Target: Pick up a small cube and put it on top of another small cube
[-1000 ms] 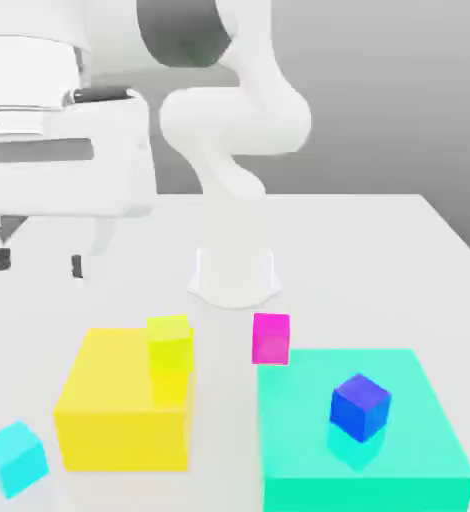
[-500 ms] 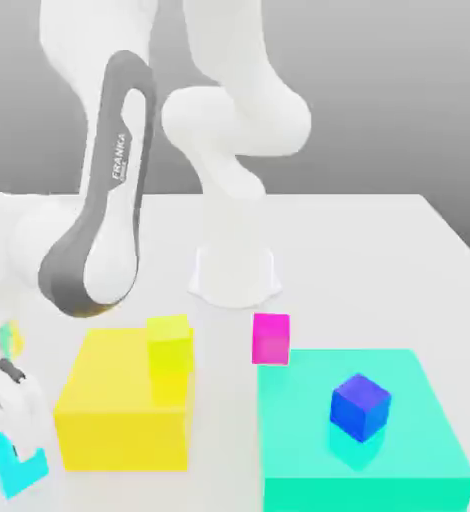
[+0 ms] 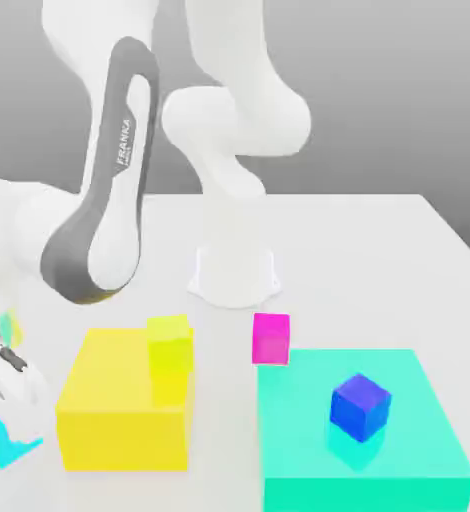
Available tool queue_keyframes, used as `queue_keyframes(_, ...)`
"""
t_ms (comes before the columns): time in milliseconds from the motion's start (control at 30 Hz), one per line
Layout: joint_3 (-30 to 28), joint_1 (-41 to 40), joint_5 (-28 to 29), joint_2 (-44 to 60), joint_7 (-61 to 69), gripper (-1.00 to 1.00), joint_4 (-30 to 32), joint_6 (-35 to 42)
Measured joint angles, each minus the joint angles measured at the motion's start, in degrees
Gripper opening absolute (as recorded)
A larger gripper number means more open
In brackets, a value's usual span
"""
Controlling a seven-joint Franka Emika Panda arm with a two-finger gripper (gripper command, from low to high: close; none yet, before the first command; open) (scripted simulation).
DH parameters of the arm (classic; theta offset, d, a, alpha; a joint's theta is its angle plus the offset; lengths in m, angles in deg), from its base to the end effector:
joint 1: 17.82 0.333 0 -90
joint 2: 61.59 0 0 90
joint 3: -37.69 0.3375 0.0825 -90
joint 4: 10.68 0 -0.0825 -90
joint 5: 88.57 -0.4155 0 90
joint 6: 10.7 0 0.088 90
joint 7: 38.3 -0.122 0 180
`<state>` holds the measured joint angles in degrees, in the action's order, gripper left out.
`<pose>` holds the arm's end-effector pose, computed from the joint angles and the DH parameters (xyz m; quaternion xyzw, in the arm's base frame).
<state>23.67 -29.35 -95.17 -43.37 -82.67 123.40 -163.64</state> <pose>0.4846 -0.2402 0.1826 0.7930 -0.6090 0.0136 0.0090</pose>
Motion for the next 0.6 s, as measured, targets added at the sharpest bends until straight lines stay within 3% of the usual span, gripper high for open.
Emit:
queue_keyframes(267, 11.89, 10.63, 3.38, -12.24, 10.92, -1.00, 4.19, 8.02)
queue_keyframes(433, 19.10, 23.69, 5.25, -22.16, 17.80, -1.00, 6.91, 15.71)
queue_keyframes(533, 19.23, 24.18, 6.16, -19.06, 17.98, -1.00, 8.63, 11.11)
queue_keyframes(567, 19.50, 23.85, 6.42, -17.76, 17.85, 1.00, 9.12, 9.33)
queue_keyframes(600, 19.50, 23.77, 6.42, -17.76, 17.85, 1.00, 9.12, 9.33)
